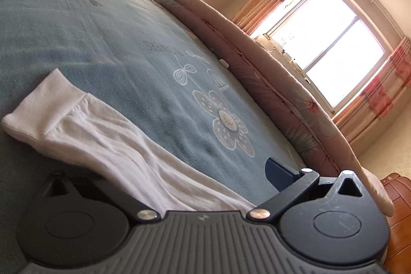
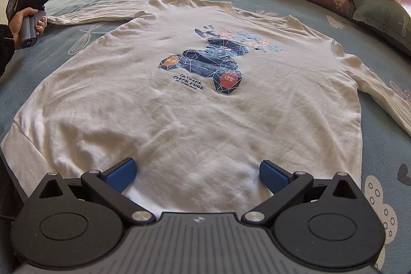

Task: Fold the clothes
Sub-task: 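Grasp the ribbed sleeve cuff with the left gripper, then lift the held sleeve with the left gripper and carry it toward the collar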

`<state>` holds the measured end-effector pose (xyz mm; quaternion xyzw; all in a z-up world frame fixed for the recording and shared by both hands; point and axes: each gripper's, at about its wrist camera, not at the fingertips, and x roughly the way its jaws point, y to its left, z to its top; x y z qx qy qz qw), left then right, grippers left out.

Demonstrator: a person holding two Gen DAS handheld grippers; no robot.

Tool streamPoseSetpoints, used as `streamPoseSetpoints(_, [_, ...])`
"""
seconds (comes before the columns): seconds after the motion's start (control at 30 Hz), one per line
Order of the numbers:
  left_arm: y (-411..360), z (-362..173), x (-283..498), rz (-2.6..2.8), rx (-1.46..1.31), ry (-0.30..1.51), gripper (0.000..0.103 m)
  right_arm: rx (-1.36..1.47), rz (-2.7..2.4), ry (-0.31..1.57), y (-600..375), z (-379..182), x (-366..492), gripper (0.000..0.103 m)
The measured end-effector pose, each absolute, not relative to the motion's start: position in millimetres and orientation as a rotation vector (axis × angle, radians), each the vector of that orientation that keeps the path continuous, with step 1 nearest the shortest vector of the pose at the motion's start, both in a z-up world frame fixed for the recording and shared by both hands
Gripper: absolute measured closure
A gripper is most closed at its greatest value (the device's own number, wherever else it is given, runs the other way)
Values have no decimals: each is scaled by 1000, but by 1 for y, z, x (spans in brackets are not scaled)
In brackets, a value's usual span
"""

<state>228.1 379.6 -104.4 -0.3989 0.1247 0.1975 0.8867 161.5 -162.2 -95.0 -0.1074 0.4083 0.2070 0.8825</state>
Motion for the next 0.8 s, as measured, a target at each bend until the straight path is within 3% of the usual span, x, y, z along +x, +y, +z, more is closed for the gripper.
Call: streamPoseSetpoints(0.8, [308,-14,272,255,-815,377,1,-191,481,795,-167,-83,151,0])
